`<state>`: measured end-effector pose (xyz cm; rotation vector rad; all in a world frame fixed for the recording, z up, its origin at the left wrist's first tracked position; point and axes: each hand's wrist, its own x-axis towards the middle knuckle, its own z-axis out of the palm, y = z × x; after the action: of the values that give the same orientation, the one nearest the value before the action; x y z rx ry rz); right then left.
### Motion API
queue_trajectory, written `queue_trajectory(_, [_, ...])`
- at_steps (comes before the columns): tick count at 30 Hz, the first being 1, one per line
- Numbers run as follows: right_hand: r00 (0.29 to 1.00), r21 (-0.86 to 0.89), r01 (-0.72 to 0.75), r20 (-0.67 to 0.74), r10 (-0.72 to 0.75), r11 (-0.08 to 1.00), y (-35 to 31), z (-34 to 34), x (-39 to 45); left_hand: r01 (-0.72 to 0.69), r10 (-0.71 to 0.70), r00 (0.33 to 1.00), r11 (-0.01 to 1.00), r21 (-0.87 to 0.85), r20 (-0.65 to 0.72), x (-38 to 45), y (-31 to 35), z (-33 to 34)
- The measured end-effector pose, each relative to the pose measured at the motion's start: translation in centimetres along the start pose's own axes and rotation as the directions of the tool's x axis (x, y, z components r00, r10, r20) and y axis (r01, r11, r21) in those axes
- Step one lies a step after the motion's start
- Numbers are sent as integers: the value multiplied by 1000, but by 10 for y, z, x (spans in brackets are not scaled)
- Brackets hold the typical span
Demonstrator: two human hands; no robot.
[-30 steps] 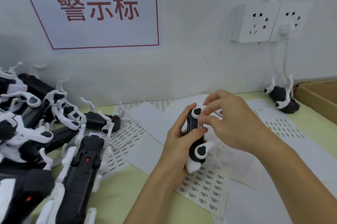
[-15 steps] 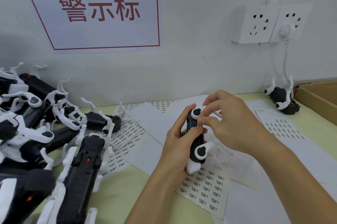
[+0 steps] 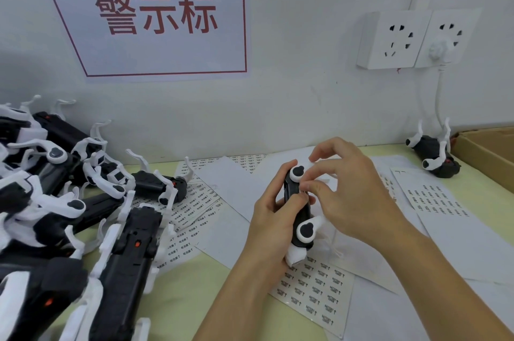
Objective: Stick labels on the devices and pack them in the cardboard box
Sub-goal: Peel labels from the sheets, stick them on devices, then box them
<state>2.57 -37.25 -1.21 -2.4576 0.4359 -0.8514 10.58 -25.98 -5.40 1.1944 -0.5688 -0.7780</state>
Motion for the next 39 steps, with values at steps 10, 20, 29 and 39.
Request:
queue_trajectory(10, [999, -72, 40, -15, -42, 997, -1, 2, -2, -1, 1, 1000, 1000, 19, 5, 1, -2, -1])
queue_trajectory(20, [999, -117, 6, -51, -12, 993, -3, 2, -2, 0, 0, 1000, 1000, 7, 0, 1, -4, -1])
queue_trajectory(29, [999, -104, -20, -49, 15, 994, -2, 1, -2, 7, -7, 1000, 1000, 3, 6, 1, -3, -2])
queue_trajectory(39, [959, 239, -275, 141, 247, 931, 4, -10, 1, -22, 21, 999, 999, 44, 31, -1, -3, -2])
